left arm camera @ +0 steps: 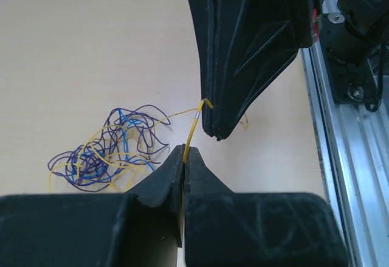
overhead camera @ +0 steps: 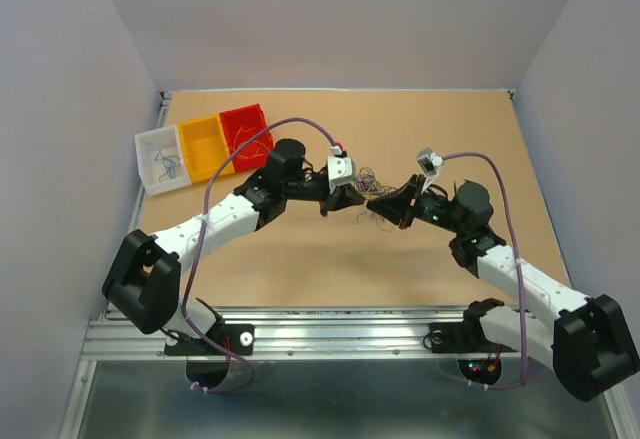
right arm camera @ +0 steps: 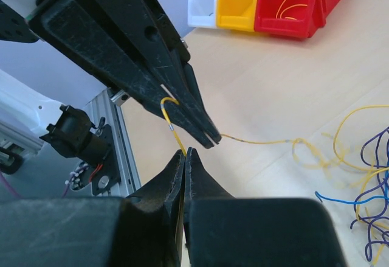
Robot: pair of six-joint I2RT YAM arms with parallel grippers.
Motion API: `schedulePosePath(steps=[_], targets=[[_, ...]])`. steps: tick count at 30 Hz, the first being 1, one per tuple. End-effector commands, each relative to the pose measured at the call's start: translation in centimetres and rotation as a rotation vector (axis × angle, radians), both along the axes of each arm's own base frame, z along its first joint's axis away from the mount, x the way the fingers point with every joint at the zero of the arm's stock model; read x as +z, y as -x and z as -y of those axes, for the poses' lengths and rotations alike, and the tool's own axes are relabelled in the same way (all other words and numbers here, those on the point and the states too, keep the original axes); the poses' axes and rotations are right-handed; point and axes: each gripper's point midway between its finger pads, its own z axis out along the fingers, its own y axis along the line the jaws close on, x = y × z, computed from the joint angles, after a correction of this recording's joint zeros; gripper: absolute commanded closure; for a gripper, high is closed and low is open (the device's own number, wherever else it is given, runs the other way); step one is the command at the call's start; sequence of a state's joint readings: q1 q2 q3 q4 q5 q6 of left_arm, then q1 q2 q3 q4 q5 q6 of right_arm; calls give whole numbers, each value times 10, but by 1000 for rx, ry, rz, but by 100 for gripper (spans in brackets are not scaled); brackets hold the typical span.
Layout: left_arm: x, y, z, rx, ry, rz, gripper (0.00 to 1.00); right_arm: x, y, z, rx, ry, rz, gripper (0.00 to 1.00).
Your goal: Untangle the cables
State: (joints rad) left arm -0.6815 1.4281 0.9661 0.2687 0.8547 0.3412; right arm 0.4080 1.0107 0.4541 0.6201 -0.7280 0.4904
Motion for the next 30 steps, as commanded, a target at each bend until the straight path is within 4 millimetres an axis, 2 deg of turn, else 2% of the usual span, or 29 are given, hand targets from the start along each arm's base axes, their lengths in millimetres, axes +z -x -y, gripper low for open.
schedulePosePath(steps=[1,6,12,16,24,30], targets=[[28,7,9,-59,57,43,87,17,-5,-5,5,-40,69,99],[23,16,12,-109,53,33,75,20,-6,-8,16,-59,75,99],[13,30,12,-173,30,40,55,26,0,-5,17,-79,102,99],[12,34,16,-201,27,23,47,30,6,-3,19,-86,120,100],[14,48,34,-260,40,-48,46,38,15,0,22,-117,165,99],[23,47,46,-227,82,-27,49,43,21,3,20,-142,192,99]])
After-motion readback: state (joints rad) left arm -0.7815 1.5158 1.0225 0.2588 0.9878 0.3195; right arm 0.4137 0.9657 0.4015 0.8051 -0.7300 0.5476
